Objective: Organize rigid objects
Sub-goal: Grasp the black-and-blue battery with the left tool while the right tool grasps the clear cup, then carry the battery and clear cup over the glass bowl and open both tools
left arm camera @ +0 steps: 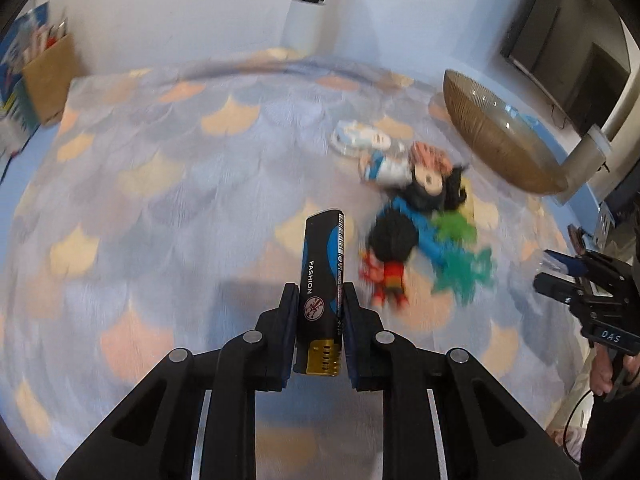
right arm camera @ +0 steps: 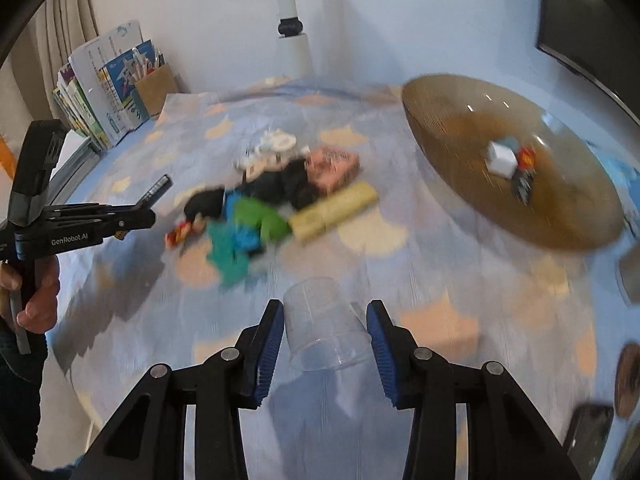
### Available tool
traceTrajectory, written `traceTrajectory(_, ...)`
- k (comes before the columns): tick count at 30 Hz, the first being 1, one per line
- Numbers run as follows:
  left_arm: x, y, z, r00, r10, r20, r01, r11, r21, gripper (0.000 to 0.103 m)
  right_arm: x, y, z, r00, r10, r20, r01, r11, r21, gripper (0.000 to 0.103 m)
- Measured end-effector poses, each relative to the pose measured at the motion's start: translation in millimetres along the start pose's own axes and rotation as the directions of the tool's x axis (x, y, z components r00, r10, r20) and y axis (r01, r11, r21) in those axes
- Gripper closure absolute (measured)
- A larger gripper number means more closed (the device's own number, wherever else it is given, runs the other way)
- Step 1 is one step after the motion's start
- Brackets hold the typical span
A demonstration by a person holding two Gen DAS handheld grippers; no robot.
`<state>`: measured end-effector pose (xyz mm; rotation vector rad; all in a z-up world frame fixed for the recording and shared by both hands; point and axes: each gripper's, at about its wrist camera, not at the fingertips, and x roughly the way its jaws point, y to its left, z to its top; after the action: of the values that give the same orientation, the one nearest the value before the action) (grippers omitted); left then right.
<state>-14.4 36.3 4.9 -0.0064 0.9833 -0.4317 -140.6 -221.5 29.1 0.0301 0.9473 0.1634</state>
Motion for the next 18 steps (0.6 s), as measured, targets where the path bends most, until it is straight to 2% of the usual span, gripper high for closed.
traceTrajectory(2, 2.4, -2.5, -9.8, 0.999, 0.041, -0.017, -0.041, 0.999, 0.004, 0.085, -1.4, -1.3, -10.3, 1.0, -0.002, -0.007, 0.002, 1.0, 0.003, 0.061)
traceTrajectory(4, 3.2, -3.5, -13.1, 0.999, 0.052, -0.016, -0.052, 0.999, 0.002, 0.083, 0.2, -4.3, -17.2, 1.0, 0.0, -0.015, 0.0, 1.0, 0.019, 0.061)
traceTrajectory(6, 4.3, -7.7, -11.2, 0.998, 0.056, -0.021, -0.056, 0.998, 0.009, 0.068, 0.3, -6.6, -21.5, 1.0, 0.008, -0.018, -0.007, 0.999, 0.037, 0.061)
traceTrajectory(7, 3.5, -9.3, -10.2, 0.997, 0.073, -0.018, -0.072, 0.997, 0.014, 0.066, -0.3, -7.0, -22.8, 1.0, 0.014, -0.016, -0.013, 0.999, 0.041, 0.061)
traceTrajectory(12, 8.5, -21.1, -10.9, 0.992, 0.125, -0.008, -0.124, 0.991, 0.058, 0.068, -6.3, -7.4, -29.7, 0.999, 0.037, -0.004, -0.037, 0.999, 0.04, 0.061)
traceTrajectory(13, 10.0, -24.4, -11.4, 0.99, 0.143, 0.0, -0.142, 0.988, 0.066, 0.081, -6.5, -7.7, -30.5, 0.999, 0.043, -0.004, -0.043, 0.998, 0.04, 0.061)
traceTrajectory(14, 10.3, -26.2, -11.7, 0.989, 0.149, 0.004, -0.149, 0.986, 0.07, 0.083, -6.8, -7.9, -31.4, 0.999, 0.053, -0.002, -0.052, 0.998, 0.04, 0.061)
traceTrajectory(18, 4.5, -31.8, -15.8, 0.992, 0.124, 0.036, -0.126, 0.991, 0.04, 0.083, -9.1, -6.1, -34.0, 0.997, 0.072, 0.008, -0.072, 0.997, 0.037, 0.061)
